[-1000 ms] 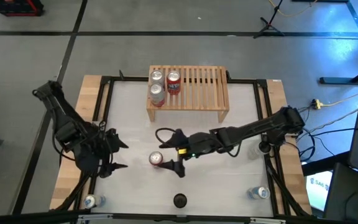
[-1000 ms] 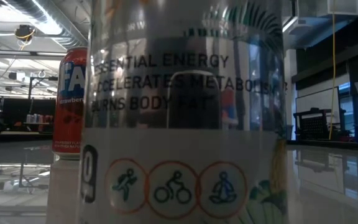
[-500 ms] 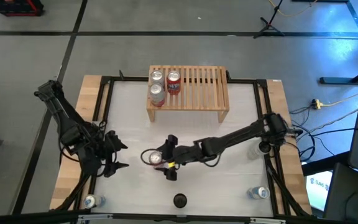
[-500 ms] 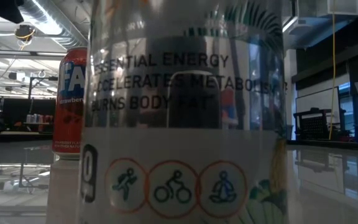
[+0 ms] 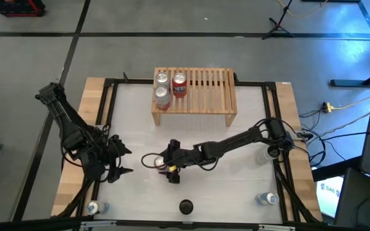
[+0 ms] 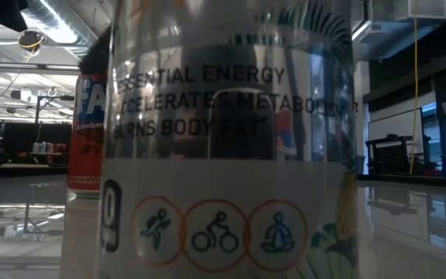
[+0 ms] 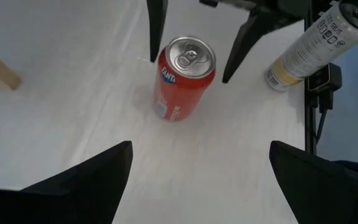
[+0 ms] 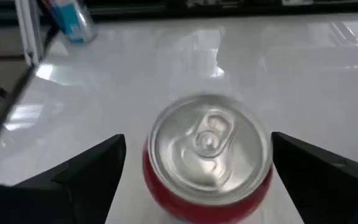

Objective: Place canned beverage on shelf
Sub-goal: Put the orange soda can on the shelf aligned with the other orange soda can

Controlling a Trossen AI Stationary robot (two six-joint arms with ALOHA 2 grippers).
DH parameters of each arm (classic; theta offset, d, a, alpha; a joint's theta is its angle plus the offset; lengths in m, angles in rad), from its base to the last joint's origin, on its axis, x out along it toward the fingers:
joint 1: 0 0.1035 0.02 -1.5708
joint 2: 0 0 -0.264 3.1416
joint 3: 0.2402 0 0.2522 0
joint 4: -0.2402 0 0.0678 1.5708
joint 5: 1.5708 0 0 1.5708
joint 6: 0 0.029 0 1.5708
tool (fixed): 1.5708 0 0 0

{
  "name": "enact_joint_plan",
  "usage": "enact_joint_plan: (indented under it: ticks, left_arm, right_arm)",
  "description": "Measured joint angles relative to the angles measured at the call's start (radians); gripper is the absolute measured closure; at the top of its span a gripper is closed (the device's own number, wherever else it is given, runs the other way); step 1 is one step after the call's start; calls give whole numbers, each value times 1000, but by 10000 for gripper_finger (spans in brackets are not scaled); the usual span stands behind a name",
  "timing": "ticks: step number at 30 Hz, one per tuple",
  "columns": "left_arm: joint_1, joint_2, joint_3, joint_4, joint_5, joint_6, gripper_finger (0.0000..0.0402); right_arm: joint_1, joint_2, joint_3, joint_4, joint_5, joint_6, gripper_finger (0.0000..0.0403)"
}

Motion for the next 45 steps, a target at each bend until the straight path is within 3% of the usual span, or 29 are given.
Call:
enact_joint_plan:
  ticks: [12, 15, 20, 23, 27, 37, 45]
  left_arm:
    - [0, 0, 0, -9, 3, 3, 33]
    - [0, 0, 0, -10, 3, 3, 33]
    - [0, 0, 0, -10, 0, 4, 33]
    - [0, 0, 0, -10, -3, 4, 33]
    - [0, 0, 0, -13, -4, 5, 33]
    - [0, 0, 0, -14, -7, 51, 33]
    - [0, 0, 0, -11, -7, 56, 33]
  right_arm:
    - [-5, 82, -2, 117, 0, -23, 21]
    - [-7, 80, -1, 144, 4, 12, 43]
    - [-6, 78, -1, 146, 29, 25, 114]
    - [-5, 78, 0, 145, 37, 77, 124]
    - [-5, 71, 74, -20, 52, 155, 124]
    - [3, 68, 369, -504, 139, 60, 124]
    - [2, 13, 474, -602, 169, 53, 124]
